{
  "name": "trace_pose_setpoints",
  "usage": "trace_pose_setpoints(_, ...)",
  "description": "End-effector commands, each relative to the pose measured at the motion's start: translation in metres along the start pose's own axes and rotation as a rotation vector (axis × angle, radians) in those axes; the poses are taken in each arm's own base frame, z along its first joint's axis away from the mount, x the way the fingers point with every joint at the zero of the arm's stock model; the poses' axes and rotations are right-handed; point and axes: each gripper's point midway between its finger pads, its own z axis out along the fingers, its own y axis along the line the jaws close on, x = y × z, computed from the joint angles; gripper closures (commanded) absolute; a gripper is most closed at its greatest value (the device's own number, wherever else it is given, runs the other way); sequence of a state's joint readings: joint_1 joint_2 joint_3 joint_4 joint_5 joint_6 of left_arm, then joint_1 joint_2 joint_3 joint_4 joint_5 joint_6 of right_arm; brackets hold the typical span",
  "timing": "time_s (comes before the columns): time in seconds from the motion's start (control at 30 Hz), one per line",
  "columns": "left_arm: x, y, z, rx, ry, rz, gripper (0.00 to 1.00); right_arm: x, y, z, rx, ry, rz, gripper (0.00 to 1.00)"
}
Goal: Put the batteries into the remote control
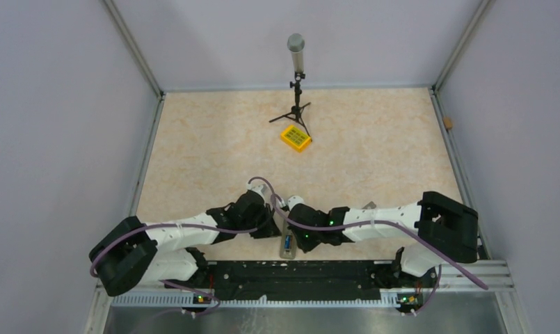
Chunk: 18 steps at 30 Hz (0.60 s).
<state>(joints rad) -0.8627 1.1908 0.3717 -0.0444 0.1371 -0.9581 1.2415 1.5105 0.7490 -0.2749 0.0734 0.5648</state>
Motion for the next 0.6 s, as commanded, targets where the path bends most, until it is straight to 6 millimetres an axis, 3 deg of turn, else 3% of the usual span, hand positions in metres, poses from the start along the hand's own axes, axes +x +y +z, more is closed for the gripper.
trace_pose_setpoints(0.0,-0.003,0.028,0.007,-0.12,-0.02,0.056,0.8,-0.006,0.019,-0.008,-0.055,-0.053,0.027,1.0)
trace_pose_setpoints(0.57,-0.015,-0.001,0.019,-0.042,0.003,0.145,0.77,-0.024,0.048,-0.001,-0.127,-0.114,0.047,1.0)
